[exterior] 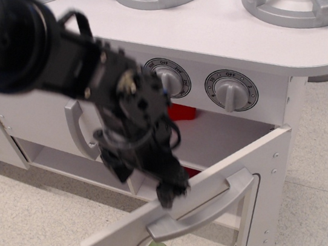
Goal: Close oven
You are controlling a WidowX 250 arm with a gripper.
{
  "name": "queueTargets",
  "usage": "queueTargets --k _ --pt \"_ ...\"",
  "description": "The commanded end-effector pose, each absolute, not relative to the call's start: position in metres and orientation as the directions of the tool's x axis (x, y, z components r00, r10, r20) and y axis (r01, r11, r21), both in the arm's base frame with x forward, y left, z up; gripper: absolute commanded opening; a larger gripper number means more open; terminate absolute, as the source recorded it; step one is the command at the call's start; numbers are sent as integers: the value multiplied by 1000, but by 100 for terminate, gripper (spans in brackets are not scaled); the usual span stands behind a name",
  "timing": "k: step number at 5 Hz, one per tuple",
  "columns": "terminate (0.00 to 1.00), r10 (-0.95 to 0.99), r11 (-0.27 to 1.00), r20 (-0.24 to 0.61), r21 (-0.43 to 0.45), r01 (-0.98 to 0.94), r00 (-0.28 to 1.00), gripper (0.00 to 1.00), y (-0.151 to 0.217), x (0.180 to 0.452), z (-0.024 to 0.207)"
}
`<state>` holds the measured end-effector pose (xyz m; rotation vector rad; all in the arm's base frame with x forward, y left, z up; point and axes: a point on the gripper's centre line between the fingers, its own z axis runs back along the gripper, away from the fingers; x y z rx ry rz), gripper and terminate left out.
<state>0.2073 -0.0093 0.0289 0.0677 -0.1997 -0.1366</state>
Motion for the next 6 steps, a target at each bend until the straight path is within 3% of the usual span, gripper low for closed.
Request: queueTargets --k 1,2,3,4,6 --pt "0 -57 996 350 84 29 935 100 0 226 75" --pt "0 -43 999 269 -15 49 962 100 -10 211 83" --pt "0 23 998 200 -57 -12 980 100 -27 192 74" --pt "0 74 996 117 -52 -68 990 100 -36 179 55" --pt "0 189 980 36 -72 -186 981 100 -36 172 11"
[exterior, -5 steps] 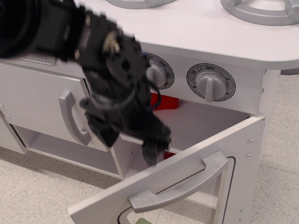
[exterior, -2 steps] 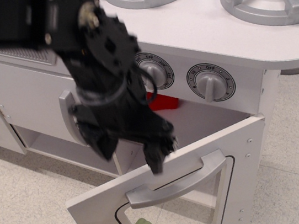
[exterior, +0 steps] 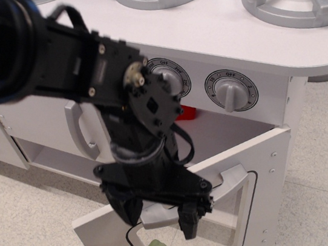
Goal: Close oven
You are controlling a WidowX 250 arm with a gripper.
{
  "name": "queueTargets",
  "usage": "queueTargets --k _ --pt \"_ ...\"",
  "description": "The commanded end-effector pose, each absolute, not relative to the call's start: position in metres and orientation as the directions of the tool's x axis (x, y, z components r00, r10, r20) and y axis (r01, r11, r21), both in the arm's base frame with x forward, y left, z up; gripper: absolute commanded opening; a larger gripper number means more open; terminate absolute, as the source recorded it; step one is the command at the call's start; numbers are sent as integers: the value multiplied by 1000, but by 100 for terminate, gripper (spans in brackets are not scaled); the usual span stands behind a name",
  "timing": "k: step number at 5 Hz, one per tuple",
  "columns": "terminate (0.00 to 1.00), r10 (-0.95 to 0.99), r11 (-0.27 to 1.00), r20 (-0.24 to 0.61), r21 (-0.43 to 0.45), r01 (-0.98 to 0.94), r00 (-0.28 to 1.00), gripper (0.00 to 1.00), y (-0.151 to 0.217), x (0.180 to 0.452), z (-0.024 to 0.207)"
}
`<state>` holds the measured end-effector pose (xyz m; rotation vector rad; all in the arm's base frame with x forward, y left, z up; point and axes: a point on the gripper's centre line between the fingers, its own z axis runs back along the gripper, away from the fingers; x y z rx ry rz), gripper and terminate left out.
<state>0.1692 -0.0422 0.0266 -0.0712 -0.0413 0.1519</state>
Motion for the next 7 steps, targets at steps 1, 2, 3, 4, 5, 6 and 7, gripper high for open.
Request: queueTargets --k 1,2,3,4,5,6,7 --pt "0 215 977 178 -28 -213 960 100 -26 182 2" --pt "0 300 952 275 -24 -305 914 100 -8 206 9" --pt "0 308 950 329 -55 -308 893 100 4 222 18" --pt "0 321 942 395 -39 -333 861 100 16 246 25" --pt "0 352 928 410 -39 -370 841 100 21 267 30" --pt "0 376 915 424 -30 -402 824 100 31 289 33" --pt "0 379 910 439 -18 -414 815 100 34 301 33"
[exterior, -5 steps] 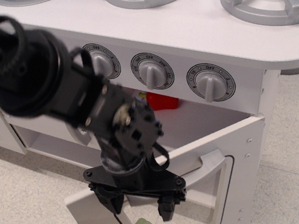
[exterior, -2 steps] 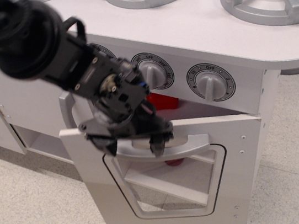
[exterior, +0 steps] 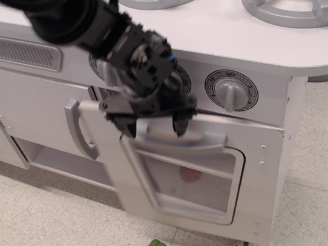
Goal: Close oven
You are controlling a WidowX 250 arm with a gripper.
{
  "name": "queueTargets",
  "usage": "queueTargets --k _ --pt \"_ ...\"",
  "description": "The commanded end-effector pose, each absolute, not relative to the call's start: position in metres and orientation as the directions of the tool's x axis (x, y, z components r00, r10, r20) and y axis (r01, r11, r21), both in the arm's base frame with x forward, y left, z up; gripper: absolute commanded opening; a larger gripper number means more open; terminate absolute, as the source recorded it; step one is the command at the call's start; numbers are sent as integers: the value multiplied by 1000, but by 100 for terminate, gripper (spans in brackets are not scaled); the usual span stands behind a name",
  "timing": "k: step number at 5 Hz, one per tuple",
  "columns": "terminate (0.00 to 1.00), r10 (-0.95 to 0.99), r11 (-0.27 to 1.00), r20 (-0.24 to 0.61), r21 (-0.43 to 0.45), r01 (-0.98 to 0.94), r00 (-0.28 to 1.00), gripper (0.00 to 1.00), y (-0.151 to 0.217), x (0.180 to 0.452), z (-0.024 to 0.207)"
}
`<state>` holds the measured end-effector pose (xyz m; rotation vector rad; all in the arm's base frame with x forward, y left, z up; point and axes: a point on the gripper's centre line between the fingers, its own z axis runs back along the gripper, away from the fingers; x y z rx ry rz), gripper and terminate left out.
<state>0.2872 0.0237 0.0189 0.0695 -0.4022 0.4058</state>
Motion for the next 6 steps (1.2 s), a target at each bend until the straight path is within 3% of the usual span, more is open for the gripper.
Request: queueTargets --k 1,3,4,5,6 --pt "0 386 910 440 -35 -413 811 100 34 299 43" --pt "0 357 933 368 -104 -344 858 100 38 260 78" --pt "0 317 948 372 -105 -300 872 100 39 257 93" --pt "0 317 948 372 -105 -300 872 100 39 257 93" --pt "100 317 948 372 -105 -300 872 100 39 257 93"
